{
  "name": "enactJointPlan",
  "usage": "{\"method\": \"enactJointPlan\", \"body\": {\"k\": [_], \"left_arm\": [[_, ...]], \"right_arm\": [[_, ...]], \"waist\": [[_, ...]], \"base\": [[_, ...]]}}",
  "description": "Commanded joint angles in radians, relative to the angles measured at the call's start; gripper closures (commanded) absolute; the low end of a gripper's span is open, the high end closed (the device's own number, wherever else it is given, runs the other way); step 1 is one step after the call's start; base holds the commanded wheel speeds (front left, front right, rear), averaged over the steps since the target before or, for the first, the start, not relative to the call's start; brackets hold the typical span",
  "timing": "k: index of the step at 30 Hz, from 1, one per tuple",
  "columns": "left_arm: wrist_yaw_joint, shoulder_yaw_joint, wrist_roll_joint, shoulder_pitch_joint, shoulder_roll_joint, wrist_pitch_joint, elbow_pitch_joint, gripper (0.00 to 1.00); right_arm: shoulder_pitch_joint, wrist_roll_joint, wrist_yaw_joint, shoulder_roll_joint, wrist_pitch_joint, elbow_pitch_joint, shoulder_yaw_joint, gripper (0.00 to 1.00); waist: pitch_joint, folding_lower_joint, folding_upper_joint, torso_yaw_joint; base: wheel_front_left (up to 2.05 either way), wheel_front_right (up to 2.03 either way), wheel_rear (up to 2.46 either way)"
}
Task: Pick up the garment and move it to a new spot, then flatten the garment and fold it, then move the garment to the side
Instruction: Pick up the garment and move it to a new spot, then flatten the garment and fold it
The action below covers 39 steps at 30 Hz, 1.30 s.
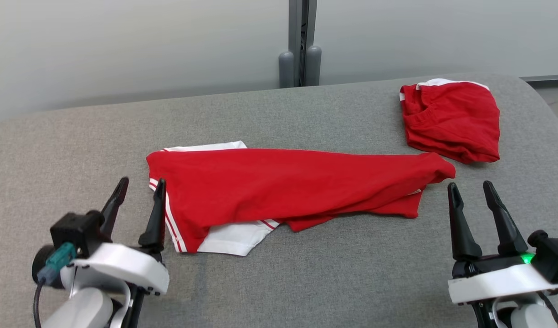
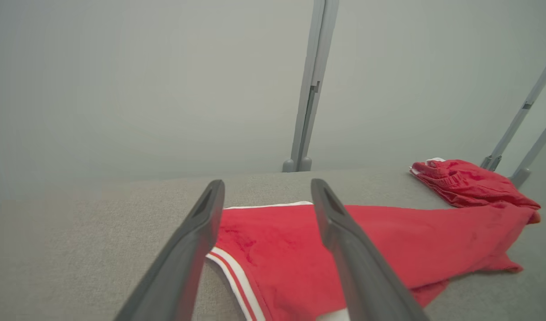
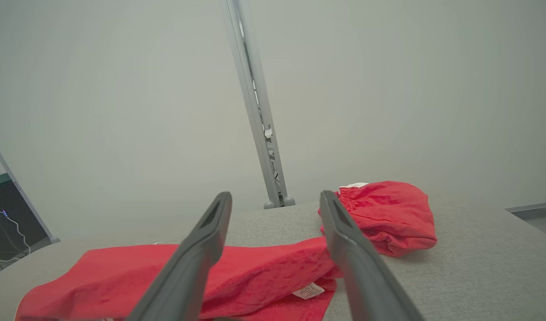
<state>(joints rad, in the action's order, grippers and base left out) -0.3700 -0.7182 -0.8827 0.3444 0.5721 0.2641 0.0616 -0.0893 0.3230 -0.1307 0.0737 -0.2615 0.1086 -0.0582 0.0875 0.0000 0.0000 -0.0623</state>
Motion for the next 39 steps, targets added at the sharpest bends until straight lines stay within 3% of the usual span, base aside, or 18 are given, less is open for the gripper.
{"method": "enactJointPlan", "body": {"k": [1,12,22,39], "left_arm": [[-0.005,0.049,0.028,-0.049,-0.023,0.002,0.003,0.0],[0.068,0.31,0.23,-0.275,-0.205,0.002,0.024,0.0],[0.189,0.463,0.397,-0.355,-0.34,0.002,0.077,0.0],[0.301,0.563,0.5,-0.331,-0.423,0.002,0.166,0.0]], "right_arm": [[0.021,-0.001,0.0,0.003,-0.003,-0.006,0.007,0.0],[0.057,-0.009,0.0,0.0,-0.003,-0.017,0.021,0.0],[0.062,-0.014,0.0,-0.005,-0.003,-0.027,0.034,0.0],[0.052,-0.006,0.0,-0.002,-0.003,-0.014,0.02,0.0]], "waist": [[-0.008,0.0,0.0,-0.003],[-0.033,0.0,0.0,0.008],[-0.041,0.0,0.0,0.026],[-0.047,0.0,0.0,0.022]], "base": [[0.0,0.0,0.0],[0.0,0.0,0.0],[0.0,0.0,0.0],[0.0,0.0,0.0]]}}
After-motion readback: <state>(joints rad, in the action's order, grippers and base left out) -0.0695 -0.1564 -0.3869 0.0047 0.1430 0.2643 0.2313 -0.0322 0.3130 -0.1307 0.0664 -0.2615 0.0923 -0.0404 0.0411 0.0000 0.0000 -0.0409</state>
